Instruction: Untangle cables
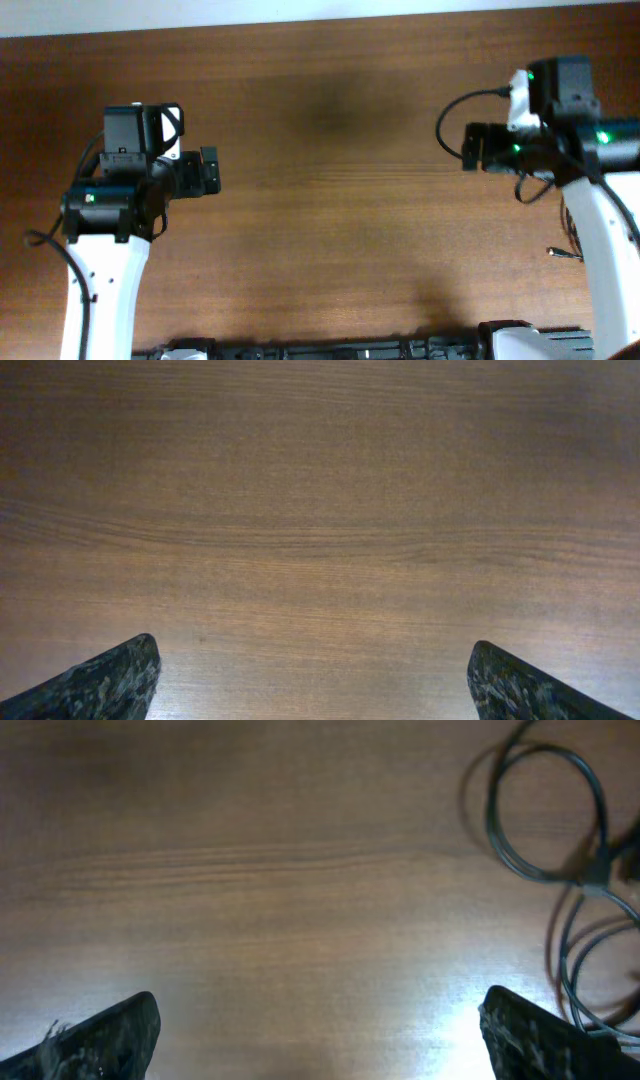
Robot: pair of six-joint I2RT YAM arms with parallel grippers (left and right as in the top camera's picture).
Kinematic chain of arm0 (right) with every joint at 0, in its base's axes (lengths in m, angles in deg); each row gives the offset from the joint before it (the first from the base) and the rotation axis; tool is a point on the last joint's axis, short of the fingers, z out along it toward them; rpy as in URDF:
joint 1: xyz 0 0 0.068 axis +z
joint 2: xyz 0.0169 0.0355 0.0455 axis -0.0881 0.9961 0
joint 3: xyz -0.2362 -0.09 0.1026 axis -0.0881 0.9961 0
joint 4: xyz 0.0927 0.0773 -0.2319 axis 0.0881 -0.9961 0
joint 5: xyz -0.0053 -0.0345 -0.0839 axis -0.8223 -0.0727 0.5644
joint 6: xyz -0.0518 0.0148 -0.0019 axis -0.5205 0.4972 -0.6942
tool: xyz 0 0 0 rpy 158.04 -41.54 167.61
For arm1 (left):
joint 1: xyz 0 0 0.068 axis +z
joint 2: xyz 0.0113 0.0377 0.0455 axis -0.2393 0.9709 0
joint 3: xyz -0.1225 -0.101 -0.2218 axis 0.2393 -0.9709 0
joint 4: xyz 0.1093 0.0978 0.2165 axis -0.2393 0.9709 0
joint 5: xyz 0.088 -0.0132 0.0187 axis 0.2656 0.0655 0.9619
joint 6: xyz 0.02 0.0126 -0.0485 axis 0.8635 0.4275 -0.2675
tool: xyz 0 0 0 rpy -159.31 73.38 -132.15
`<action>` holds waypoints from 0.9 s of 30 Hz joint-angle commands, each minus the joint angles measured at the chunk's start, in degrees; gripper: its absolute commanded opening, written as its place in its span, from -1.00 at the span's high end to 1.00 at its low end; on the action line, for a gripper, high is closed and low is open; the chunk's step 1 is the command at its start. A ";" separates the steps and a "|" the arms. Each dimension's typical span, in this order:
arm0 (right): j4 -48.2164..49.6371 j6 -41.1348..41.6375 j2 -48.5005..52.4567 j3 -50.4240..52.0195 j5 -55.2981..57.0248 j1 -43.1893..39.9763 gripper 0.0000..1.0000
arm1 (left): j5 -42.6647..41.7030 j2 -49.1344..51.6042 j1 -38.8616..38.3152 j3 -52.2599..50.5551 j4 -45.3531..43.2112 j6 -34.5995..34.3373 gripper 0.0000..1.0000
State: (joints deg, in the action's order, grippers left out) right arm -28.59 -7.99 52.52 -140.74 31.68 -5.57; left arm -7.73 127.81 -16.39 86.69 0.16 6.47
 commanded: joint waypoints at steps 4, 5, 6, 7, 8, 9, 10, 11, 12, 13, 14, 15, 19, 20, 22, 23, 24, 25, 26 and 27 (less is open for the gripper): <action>2.60 -1.25 -16.50 11.10 1.18 -0.68 -0.97 | -0.42 -11.80 0.22 -13.64 -9.64 2.73 -0.97; 2.56 -1.22 -18.32 12.26 1.16 -0.68 -0.97 | -0.44 -13.64 0.20 -15.37 -10.93 2.69 -0.97; 2.80 -1.22 -21.07 13.64 1.20 -0.68 -0.97 | -0.42 -16.65 0.20 -17.77 -12.76 2.10 -0.97; 3.26 -1.22 -22.53 13.97 1.20 -0.68 -0.97 | -0.44 -18.40 0.20 -18.88 -12.92 2.12 -0.97; 4.20 -1.22 -23.63 13.97 1.20 -0.68 -0.98 | -0.44 -19.61 0.20 -19.50 -12.72 2.12 -0.97; 4.44 -1.20 -23.85 13.97 1.16 -0.68 -0.97 | -0.44 -19.67 0.20 -19.50 -12.72 2.12 -0.97; 4.44 -1.22 -23.82 13.97 1.16 -0.68 -0.97 | -0.44 -19.65 0.20 -19.50 -12.70 2.14 -0.98; 4.42 -1.22 -23.61 13.97 1.16 -0.68 -0.97 | -0.44 -19.47 0.20 -19.50 -12.70 2.14 -0.97; 4.39 -1.22 -23.32 13.97 1.16 -0.68 -0.97 | -0.44 -19.32 0.20 -19.50 -12.70 2.14 -0.97; 4.26 -1.22 -23.06 13.97 1.16 -0.68 -0.97 | -0.44 -19.19 0.20 -19.50 -12.70 2.14 -0.97; 3.58 -1.22 -22.62 13.97 1.16 -0.68 -0.97 | -0.44 -18.91 0.20 -19.50 -12.70 2.14 -0.97; 2.89 -1.22 -22.43 13.97 1.16 -0.68 -0.97 | -0.44 -18.84 0.20 -19.50 -12.70 2.14 -0.97; 2.49 -1.22 -19.89 13.97 1.16 -0.68 -0.97 | -0.44 -18.84 0.20 -19.50 -12.70 2.14 -0.97; 2.49 -1.22 -18.88 13.97 1.16 -0.68 -0.97 | -0.44 -18.84 0.20 -19.50 -12.70 2.14 -0.97; 2.49 -1.22 -16.20 13.97 1.16 -0.68 -0.97 | -0.44 -18.84 0.20 -19.50 -12.70 2.12 -0.97; 2.69 -1.20 -14.64 13.97 0.83 -0.68 -0.97 | -0.44 -18.84 0.20 -19.50 -12.70 2.14 -0.97; 3.98 -1.22 -13.03 13.94 0.13 -0.66 -0.97 | -0.44 -18.84 0.20 -19.50 -12.70 2.14 -0.97; 5.84 -1.22 -11.78 13.94 -1.90 -0.63 -0.97 | -0.44 -18.84 0.20 -19.50 -12.70 2.14 -0.97; 8.24 -1.22 -10.97 13.94 -3.58 -0.63 -0.97 | -0.44 -18.84 0.20 -19.50 -12.70 2.14 -0.97; 11.39 -1.27 -10.82 14.01 -4.28 -0.63 -0.97 | -0.44 -18.84 0.20 -19.50 -12.70 2.14 -0.97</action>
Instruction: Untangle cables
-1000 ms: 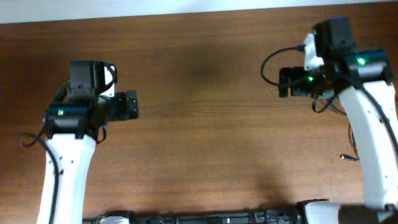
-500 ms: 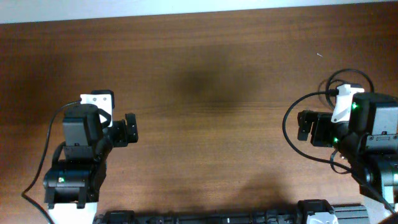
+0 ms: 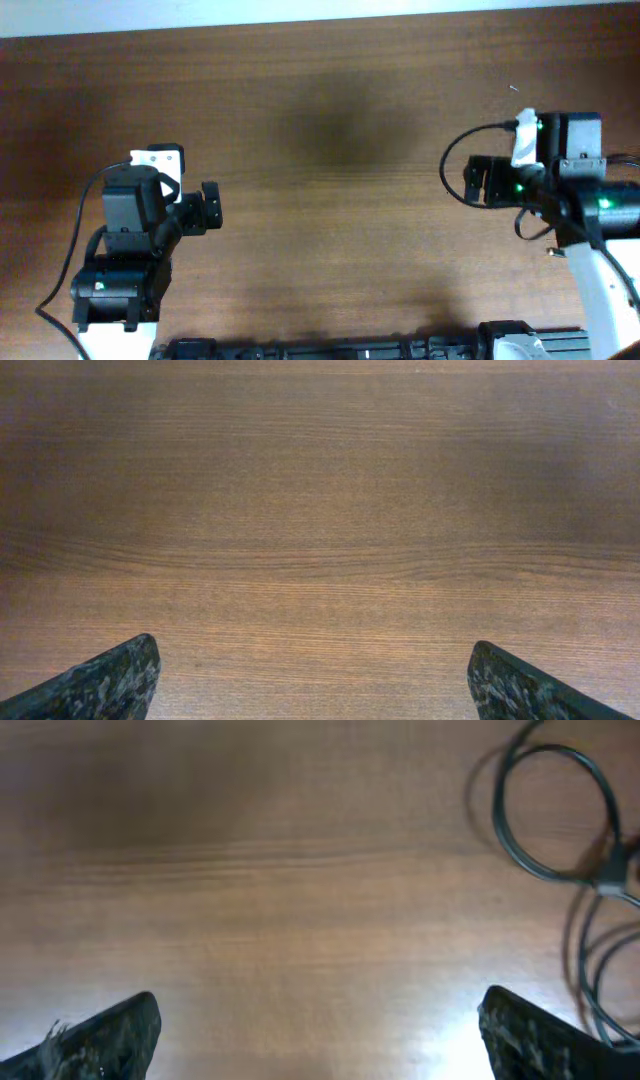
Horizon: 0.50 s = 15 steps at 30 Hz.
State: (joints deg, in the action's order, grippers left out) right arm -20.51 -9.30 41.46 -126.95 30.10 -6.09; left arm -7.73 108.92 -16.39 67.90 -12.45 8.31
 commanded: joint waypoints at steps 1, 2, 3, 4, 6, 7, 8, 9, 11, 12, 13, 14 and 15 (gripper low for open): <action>6.10 -1.51 -0.55 0.26 -2.69 -0.11 -0.97 | -0.44 0.04 0.20 -0.70 -0.09 0.31 -0.97; 8.28 -2.71 -1.49 0.31 -2.71 -0.11 -0.97 | -0.44 0.04 0.20 -0.70 -0.09 0.28 -0.97; 11.37 -3.98 -3.39 0.44 -2.45 -0.11 -0.97 | -0.44 0.04 0.20 -0.70 -0.09 0.31 -0.97; 13.29 -5.20 -5.55 0.48 -1.88 -0.11 -0.97 | -0.44 0.04 0.20 -0.70 -0.09 0.28 -0.97; 15.76 -5.40 -10.60 1.09 0.46 -0.11 -0.97 | -0.44 0.04 0.20 -0.70 -0.09 0.31 -0.97; 16.52 -5.62 -13.00 1.64 0.98 -0.11 -0.97 | -0.44 0.04 0.20 -0.70 -0.09 0.31 -0.97; 17.03 -5.86 -15.02 2.12 1.40 -0.11 -0.97 | -0.44 0.04 0.20 -0.70 -0.09 0.31 -0.98; 17.66 -5.99 -17.99 2.95 2.12 -0.11 -0.97 | -0.44 0.04 0.20 -0.70 -0.09 0.31 -0.97; 20.11 -6.01 -23.47 5.75 2.75 -0.09 -0.97 | -0.44 0.04 0.20 -0.70 -0.09 0.31 -0.97; 21.59 -6.01 -25.86 7.67 2.75 -0.02 -0.98 | -0.42 0.04 0.20 -0.70 -0.09 0.31 -0.98; 24.30 -6.01 -29.05 10.78 2.89 0.33 -0.97 | -0.44 0.04 0.20 -0.70 -0.09 0.31 -0.97; 26.93 -5.99 -31.61 13.55 3.19 0.87 -0.97 | -0.44 0.04 0.20 -0.70 -0.09 0.28 -0.97; 29.62 -6.03 -34.12 16.57 3.41 1.53 -0.97 | -0.44 0.04 0.20 -0.70 -0.09 0.28 -0.97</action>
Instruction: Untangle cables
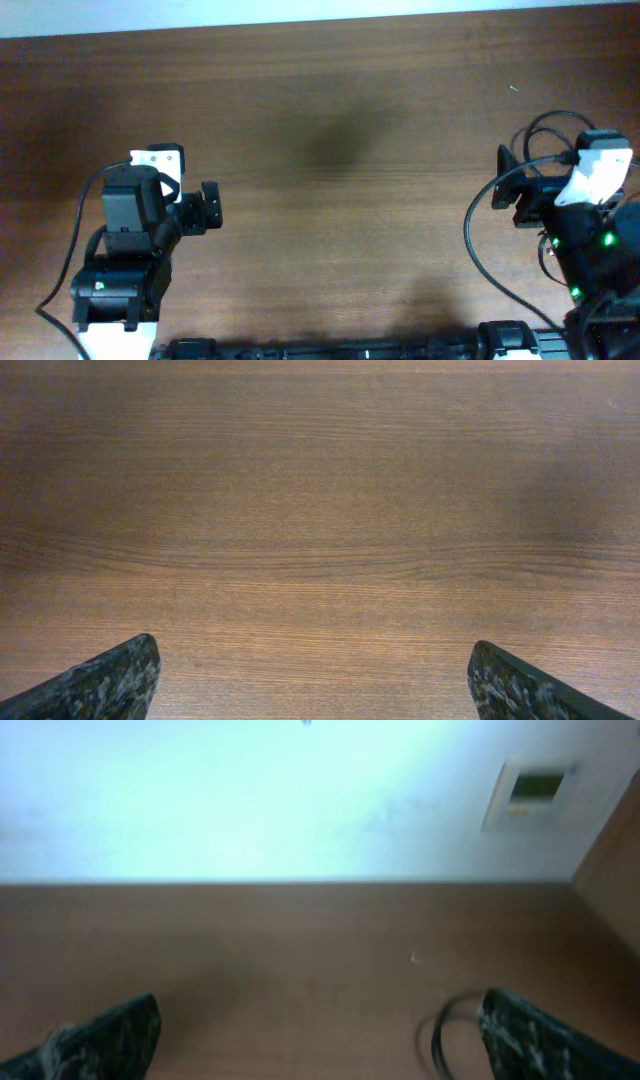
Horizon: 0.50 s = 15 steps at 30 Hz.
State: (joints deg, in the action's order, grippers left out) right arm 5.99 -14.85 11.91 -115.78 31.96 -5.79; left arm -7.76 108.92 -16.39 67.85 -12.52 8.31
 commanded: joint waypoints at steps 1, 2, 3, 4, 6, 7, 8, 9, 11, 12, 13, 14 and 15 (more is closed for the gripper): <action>6.45 -0.44 -7.65 9.25 1.53 1.88 -0.97 | -0.42 0.04 0.20 -0.66 -0.02 0.31 -0.97; 8.76 -0.42 -9.84 12.07 1.49 1.97 -0.98 | -0.42 0.04 0.20 -0.66 -0.02 0.31 -0.98; 10.43 -0.39 -11.58 14.29 1.46 1.97 -0.97 | -0.42 0.04 0.20 -0.66 -0.02 0.31 -0.97; 12.81 -0.39 -14.21 17.42 1.33 1.97 -0.97 | -0.42 0.04 0.20 -0.66 -0.02 0.31 -0.97; 16.39 -0.42 -18.58 22.43 1.36 1.95 -0.97 | -0.42 0.04 0.20 -0.66 -0.02 0.31 -0.97; 17.88 -0.42 -20.59 24.65 1.49 1.95 -0.97 | -0.42 0.04 0.20 -0.66 -0.02 0.31 -0.97; 18.82 -0.44 -22.03 26.21 1.51 1.95 -0.97 | -0.42 0.04 0.20 -0.66 -0.02 0.28 -0.97; 19.87 -0.46 -23.45 27.76 1.53 1.95 -0.97 | -0.42 0.04 0.20 -0.66 -0.04 0.31 -0.98; 21.79 -0.44 -25.86 30.53 1.53 1.90 -0.97 | -0.42 0.04 0.20 -0.66 -0.02 0.28 -0.97; 23.43 -0.44 -27.67 32.57 1.51 1.90 -0.97 | -0.39 0.04 0.20 -0.66 -0.04 0.31 -0.98; 24.57 -0.44 -28.92 33.90 1.51 1.90 -0.97 | -0.42 0.04 0.20 -0.66 -0.02 0.31 -0.97; 26.38 -0.44 -30.69 35.82 1.51 1.90 -0.97 | -0.42 0.04 0.20 -0.66 -0.02 0.31 -0.97; 27.30 -0.44 -31.61 36.85 1.53 1.90 -0.97 | -0.42 0.04 0.20 -0.66 -0.02 0.31 -0.97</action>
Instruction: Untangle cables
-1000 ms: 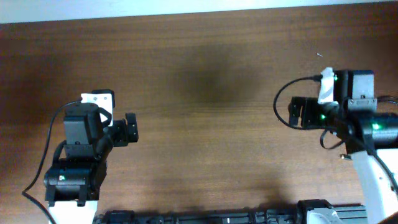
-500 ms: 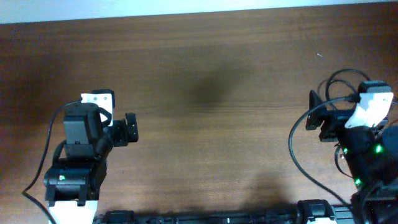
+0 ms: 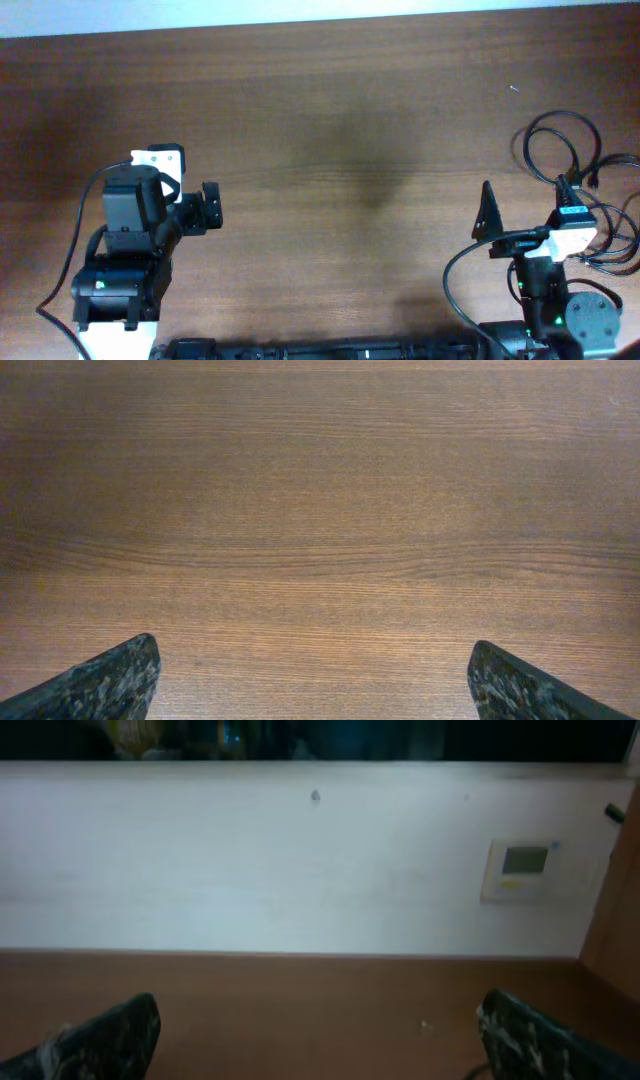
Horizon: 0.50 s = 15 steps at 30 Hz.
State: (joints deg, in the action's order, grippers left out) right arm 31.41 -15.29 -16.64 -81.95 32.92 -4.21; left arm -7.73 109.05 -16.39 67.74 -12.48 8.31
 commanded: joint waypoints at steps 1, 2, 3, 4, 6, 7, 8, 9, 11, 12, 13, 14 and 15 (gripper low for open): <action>3.13 0.00 -4.28 4.35 0.57 0.33 -0.97 | -0.44 -0.09 0.20 -0.55 -0.07 0.31 -0.97; 4.22 0.00 -5.49 5.68 0.57 0.33 -0.97 | -0.44 -0.09 0.20 -0.55 -0.07 0.31 -0.97; 5.18 0.00 -6.05 6.78 0.55 0.33 -0.97 | -0.44 -0.09 0.20 -0.55 -0.07 0.28 -0.98; 5.88 0.00 -6.05 7.41 0.55 0.33 -0.97 | -0.44 -0.09 0.20 -0.55 -0.07 0.31 -0.97; 7.41 0.00 -6.05 8.39 0.55 0.33 -0.97 | -0.44 -0.09 0.20 -0.55 -0.07 0.31 -0.98; 7.67 -0.02 -6.05 8.59 0.59 0.31 -0.98 | -0.44 -0.09 0.20 -0.55 -0.07 0.28 -0.97; 8.35 -0.90 -6.05 8.94 0.59 0.33 -0.97 | -0.44 -0.09 0.20 -0.55 -0.07 0.31 -0.97; 9.53 -1.55 -6.05 9.51 0.63 0.33 -0.98 | -0.44 -0.09 0.20 -0.55 -0.07 0.31 -0.97; 13.42 -2.71 -6.05 11.65 0.74 0.28 -0.97 | -0.44 -0.09 0.20 -0.55 -0.07 0.31 -0.97; 16.85 -2.82 -6.05 13.79 0.76 0.28 -0.97 | -0.44 -0.09 0.20 -0.55 -0.07 0.31 -0.97; 18.62 -2.82 -6.05 15.02 0.74 0.28 -0.97 | -0.44 -0.09 0.20 -0.55 -0.07 0.31 -0.97; 21.42 -2.80 -6.05 16.94 0.74 0.28 -0.97 | -0.44 -0.09 0.20 -0.55 -0.07 0.28 -0.98; 26.08 -2.78 -6.05 20.22 0.70 0.28 -0.98 | -0.44 -0.09 0.20 -0.55 -0.07 0.31 -0.97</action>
State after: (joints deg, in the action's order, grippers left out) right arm 51.99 -17.45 -22.10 -66.54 32.97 -4.21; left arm -7.73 109.05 -16.39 67.74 -12.48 8.31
